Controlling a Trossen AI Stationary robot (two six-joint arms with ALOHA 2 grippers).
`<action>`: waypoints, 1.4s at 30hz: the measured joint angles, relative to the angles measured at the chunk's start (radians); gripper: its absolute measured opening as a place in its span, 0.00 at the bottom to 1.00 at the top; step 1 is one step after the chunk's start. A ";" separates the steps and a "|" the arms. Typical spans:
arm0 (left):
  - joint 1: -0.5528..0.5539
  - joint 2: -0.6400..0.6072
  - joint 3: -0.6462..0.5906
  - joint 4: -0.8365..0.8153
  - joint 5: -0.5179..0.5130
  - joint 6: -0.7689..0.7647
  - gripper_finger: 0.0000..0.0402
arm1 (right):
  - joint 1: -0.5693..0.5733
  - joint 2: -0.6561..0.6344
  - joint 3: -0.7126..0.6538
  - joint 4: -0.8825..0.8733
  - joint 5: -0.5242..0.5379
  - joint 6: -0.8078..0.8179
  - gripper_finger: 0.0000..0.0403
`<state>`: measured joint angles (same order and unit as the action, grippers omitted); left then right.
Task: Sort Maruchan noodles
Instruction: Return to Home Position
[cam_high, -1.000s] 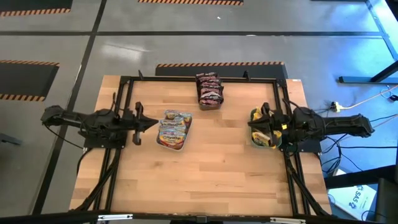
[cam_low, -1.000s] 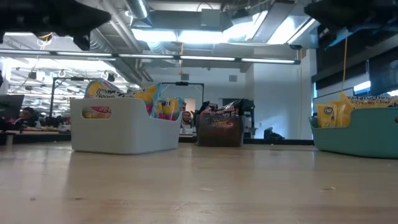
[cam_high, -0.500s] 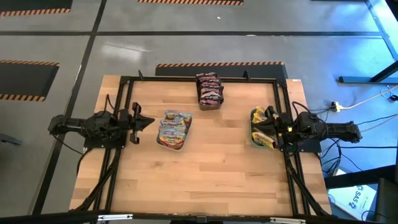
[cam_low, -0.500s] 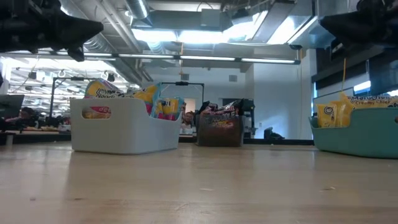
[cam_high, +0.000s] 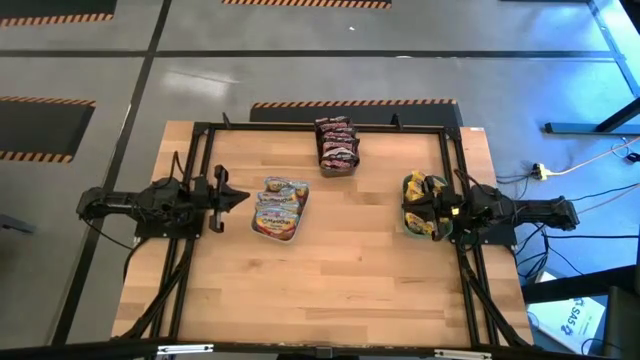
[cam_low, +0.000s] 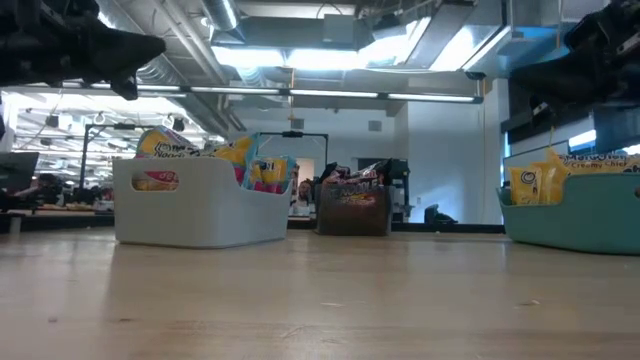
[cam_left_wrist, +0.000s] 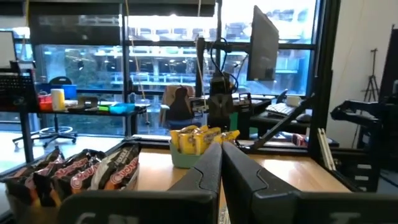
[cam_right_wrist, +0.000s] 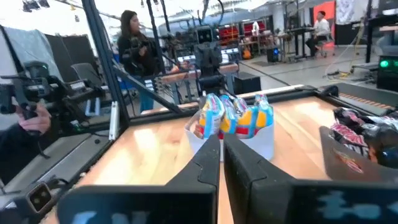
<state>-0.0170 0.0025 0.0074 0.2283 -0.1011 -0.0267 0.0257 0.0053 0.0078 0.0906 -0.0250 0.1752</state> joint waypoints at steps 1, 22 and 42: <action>0.000 0.000 0.000 -0.001 -0.001 0.001 0.01 | 0.000 0.002 0.000 -0.008 0.004 0.000 0.02; 0.000 0.005 0.000 -0.171 -0.205 0.063 0.01 | 0.000 0.038 0.002 -0.072 0.040 0.003 0.02; 0.000 0.005 0.000 -0.169 -0.205 0.062 0.01 | 0.000 0.038 0.002 -0.074 0.033 0.003 0.02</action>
<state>-0.0170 0.0078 0.0074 0.0592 -0.3061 0.0357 0.0257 0.0437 0.0093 0.0170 0.0078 0.1783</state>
